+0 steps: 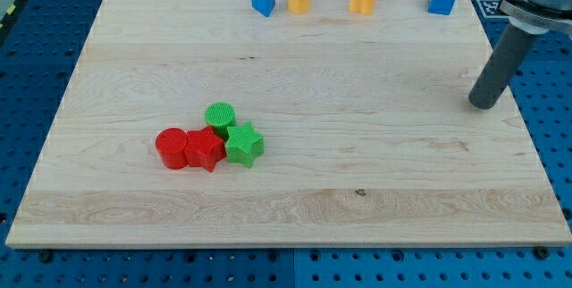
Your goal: Move your arm to the bottom center
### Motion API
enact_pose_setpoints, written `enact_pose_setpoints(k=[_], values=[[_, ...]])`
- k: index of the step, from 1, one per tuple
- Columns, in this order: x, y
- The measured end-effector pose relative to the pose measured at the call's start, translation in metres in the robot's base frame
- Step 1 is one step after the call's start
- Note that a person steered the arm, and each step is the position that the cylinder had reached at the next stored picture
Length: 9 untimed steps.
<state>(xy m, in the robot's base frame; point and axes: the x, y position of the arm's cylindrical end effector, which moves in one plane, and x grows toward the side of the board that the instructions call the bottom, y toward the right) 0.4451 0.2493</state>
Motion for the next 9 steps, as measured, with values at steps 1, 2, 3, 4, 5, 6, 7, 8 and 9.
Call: enact_pose_setpoints(k=[1, 2, 3, 4, 5, 6, 7, 8, 9], values=[[0.0, -0.002], [0.0, -0.025], [0.004, -0.052], [0.026, -0.1], [0.054, -0.145], [0.084, -0.178], [0.109, -0.229], [0.12, -0.289], [0.12, -0.326]])
